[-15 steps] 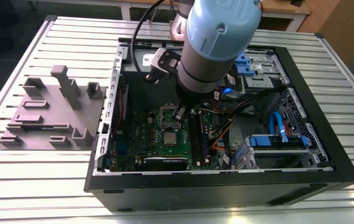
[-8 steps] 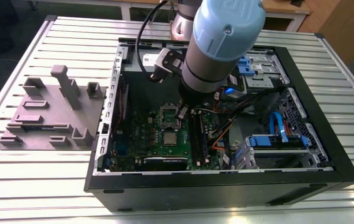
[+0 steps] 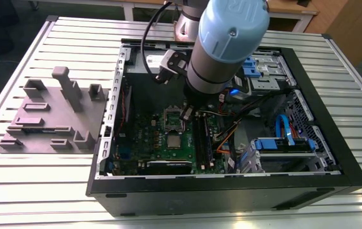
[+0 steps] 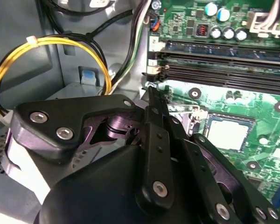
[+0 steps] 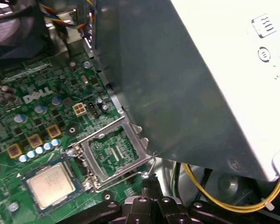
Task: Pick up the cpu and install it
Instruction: 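Close the cpu cover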
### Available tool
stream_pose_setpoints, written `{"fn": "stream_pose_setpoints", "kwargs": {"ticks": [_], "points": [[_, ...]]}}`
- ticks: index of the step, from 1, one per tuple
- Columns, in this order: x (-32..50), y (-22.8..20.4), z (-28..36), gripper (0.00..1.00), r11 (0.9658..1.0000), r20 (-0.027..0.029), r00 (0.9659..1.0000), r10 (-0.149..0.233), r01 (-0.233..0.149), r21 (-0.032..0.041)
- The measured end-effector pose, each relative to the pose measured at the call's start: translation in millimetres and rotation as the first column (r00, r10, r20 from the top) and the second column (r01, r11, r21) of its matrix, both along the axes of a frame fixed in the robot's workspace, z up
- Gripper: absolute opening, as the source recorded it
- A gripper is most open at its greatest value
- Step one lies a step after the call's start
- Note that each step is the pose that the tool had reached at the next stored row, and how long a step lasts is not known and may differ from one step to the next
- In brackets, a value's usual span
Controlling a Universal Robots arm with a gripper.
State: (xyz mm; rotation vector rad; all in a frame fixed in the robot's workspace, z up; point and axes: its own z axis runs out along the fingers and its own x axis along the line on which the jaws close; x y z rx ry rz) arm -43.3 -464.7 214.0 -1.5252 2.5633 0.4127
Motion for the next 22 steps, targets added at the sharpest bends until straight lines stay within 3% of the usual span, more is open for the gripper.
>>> {"fn": "stream_pose_setpoints", "kwargs": {"ticks": [14, 22], "points": [[0.3, 11.3, -10.6, 0.11, 0.9999, 0.0, 1.0, 0.0, 0.0, 0.0163], [-0.2, 13.9, -15.2, 0.11, 0.9997, 0.0, 1.0, 0.001, -0.001, 0.0234]]}}
